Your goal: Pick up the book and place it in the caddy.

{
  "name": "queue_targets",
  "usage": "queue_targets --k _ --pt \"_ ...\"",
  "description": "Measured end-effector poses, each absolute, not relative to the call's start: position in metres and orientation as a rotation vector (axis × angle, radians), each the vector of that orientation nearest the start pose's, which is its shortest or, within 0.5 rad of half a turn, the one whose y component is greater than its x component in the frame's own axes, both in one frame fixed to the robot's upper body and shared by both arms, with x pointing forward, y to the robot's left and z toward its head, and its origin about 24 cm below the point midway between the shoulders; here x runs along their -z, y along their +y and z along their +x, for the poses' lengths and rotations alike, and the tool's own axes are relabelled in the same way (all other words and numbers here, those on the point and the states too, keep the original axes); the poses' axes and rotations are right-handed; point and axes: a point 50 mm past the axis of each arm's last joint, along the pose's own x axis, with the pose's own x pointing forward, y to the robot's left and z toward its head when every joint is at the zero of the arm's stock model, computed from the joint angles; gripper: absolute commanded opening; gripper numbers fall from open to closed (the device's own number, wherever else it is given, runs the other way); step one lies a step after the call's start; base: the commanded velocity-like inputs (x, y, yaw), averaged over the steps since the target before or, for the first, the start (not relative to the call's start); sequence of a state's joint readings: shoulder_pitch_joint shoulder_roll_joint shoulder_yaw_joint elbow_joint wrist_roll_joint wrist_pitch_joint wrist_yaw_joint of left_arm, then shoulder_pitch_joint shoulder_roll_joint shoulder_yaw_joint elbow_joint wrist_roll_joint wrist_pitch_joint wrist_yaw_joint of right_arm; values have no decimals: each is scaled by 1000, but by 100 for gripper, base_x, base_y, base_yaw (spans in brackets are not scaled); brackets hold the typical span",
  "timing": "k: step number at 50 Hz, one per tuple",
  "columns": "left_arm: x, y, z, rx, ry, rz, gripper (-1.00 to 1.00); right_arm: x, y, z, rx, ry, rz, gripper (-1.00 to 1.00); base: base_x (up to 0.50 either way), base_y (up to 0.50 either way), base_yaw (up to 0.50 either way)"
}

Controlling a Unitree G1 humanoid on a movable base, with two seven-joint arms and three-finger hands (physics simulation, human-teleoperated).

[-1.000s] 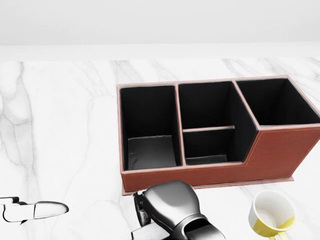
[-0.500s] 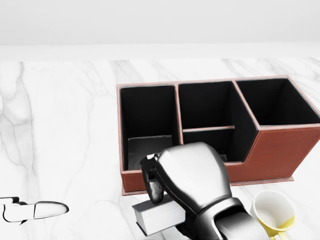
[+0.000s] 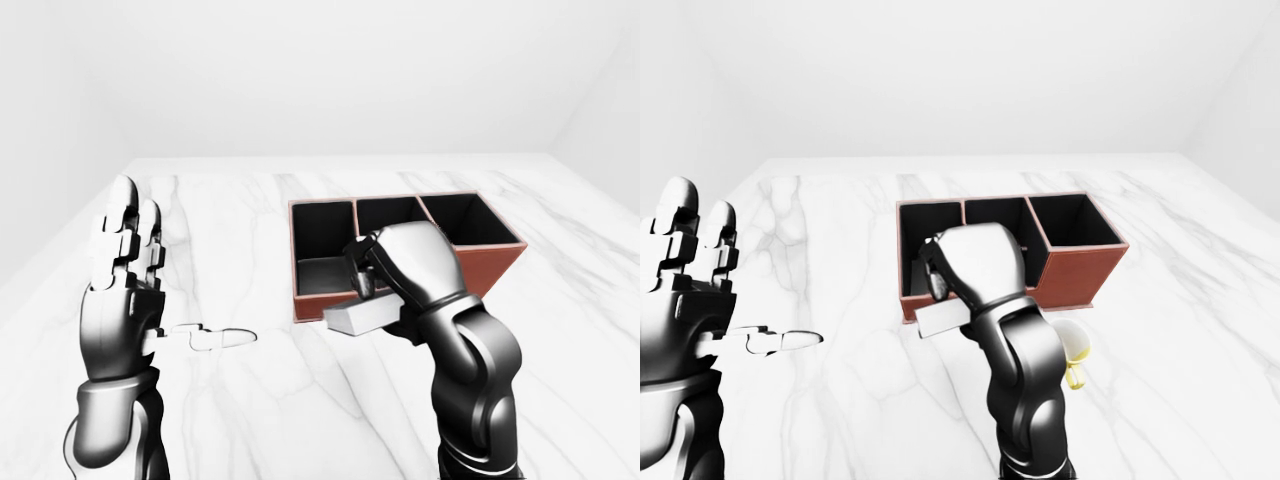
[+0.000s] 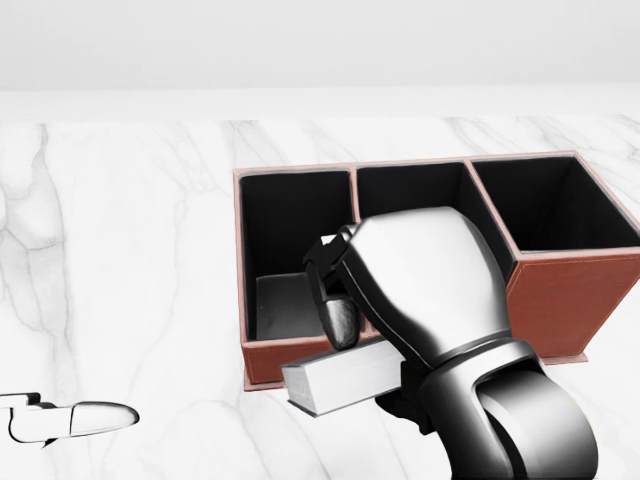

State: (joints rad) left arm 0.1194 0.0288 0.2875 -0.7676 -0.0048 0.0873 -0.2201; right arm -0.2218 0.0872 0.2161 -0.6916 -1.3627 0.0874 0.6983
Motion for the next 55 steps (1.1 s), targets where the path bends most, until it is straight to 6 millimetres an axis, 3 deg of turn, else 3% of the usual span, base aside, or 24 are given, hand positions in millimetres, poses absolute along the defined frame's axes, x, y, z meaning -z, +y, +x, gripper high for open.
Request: queue_targets --k 32,55 --pt "-179 201 186 -73 -540 207 100 -247 -108 253 -38 -485 -1336 -100 0 0 0" --pt "-178 201 187 -73 -536 208 100 -252 -134 284 -44 -399 -1383 -100 0 0 0"
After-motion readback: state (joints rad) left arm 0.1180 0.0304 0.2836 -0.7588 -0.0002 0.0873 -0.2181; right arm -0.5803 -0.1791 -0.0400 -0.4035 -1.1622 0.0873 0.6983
